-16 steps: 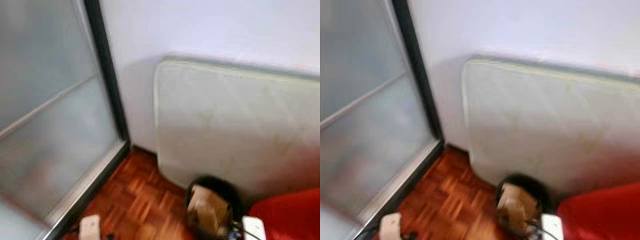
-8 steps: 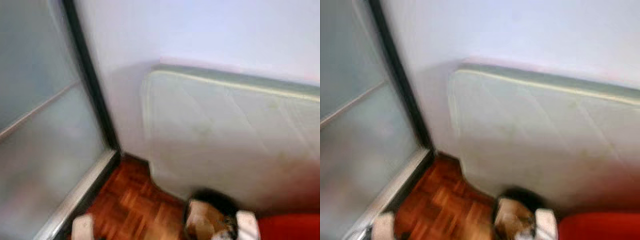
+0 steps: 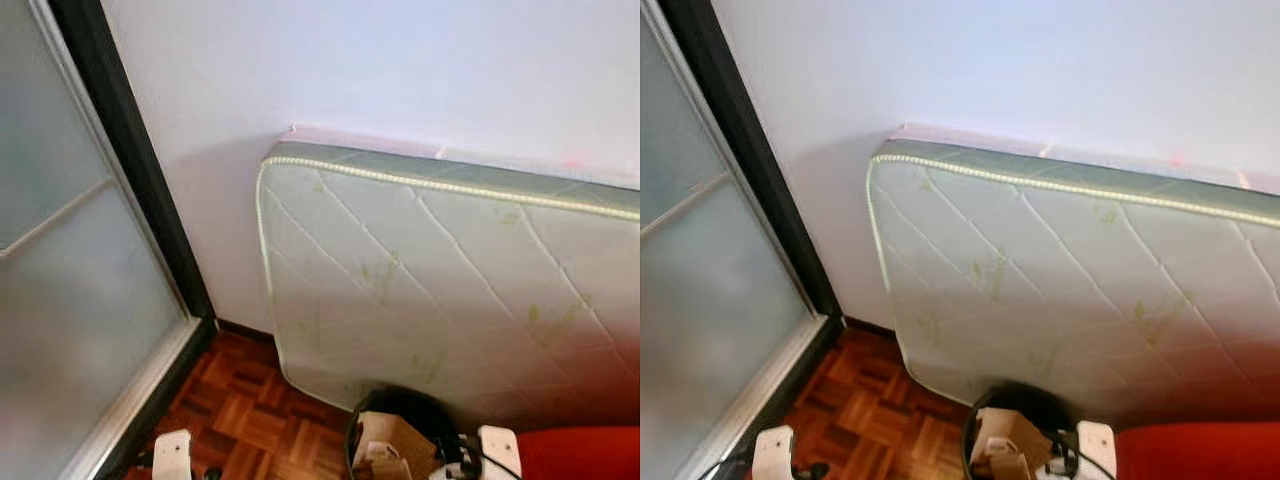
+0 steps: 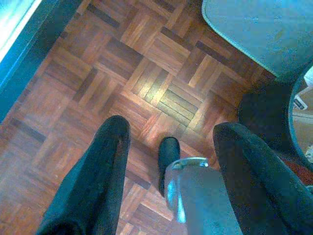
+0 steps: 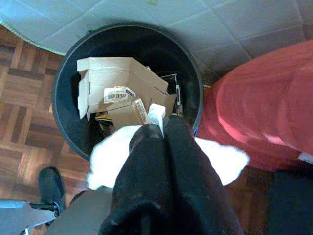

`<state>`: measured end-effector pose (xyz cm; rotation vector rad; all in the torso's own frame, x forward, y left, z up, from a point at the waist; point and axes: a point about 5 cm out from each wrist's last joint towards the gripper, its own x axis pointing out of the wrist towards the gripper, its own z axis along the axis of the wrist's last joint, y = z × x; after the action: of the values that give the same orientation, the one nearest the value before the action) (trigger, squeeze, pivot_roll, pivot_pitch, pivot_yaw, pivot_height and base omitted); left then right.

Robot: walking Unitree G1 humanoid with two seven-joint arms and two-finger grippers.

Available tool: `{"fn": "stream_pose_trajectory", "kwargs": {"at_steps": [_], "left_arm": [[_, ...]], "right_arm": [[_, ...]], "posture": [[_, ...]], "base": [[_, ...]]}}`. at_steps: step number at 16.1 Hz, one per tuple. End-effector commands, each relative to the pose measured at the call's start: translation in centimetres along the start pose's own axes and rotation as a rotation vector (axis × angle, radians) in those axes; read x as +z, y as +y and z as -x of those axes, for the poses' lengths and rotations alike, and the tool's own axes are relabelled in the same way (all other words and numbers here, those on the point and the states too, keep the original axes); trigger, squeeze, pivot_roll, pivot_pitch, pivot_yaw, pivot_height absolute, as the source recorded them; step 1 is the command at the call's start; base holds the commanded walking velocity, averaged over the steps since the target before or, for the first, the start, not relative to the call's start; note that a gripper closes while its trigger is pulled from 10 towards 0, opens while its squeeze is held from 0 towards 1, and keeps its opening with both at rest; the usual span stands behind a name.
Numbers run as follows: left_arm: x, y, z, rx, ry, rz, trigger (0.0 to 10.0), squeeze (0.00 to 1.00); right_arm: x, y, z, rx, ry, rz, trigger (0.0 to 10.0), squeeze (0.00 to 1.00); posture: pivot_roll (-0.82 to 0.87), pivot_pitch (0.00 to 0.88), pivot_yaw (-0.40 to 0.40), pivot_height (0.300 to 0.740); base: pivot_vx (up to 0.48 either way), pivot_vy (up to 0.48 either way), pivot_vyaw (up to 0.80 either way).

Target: Clean up the room

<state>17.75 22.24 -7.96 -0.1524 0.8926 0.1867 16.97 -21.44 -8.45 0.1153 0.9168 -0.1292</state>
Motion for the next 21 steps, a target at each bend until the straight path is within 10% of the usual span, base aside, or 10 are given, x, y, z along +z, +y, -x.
{"fn": "stream_pose_trajectory", "kwargs": {"at_steps": [1,8,10,12,21], "left_arm": [[-0.3,0.2,0.0,0.005,0.018,0.003,10.0,0.00],[0.6,0.3,0.0,0.003,-0.049,-0.018,10.0,0.00],[0.8,0.2,0.0,-0.002,-0.064,-0.016,10.0,0.00],[0.9,0.3,0.0,-0.005,-0.066,-0.017,10.0,0.00],[1.3,0.7,0.2,-0.017,-0.115,-0.009,10.0,0.00]], "right_arm": [[0.3,0.2,0.0,0.018,-0.023,-0.025,10.0,0.00],[1.2,0.6,-0.1,0.056,-0.101,-0.018,10.0,0.00],[9.4,4.9,-1.2,0.079,-0.296,-0.034,10.0,0.00],[10.6,4.8,-1.1,0.085,-0.348,-0.063,10.0,0.00],[8.7,1.7,-0.9,-0.102,-0.295,-0.016,10.0,0.00]], "posture": [[0.01,0.000,0.001,0.740],[0.04,0.000,0.009,0.740],[0.04,0.000,0.010,0.740],[0.03,0.000,0.016,0.740],[0.03,0.008,0.015,0.740]], "base": [[0.000,0.000,0.00],[0.000,0.000,0.00],[0.000,0.000,0.00],[0.000,0.000,0.00],[0.000,0.000,0.00]]}}
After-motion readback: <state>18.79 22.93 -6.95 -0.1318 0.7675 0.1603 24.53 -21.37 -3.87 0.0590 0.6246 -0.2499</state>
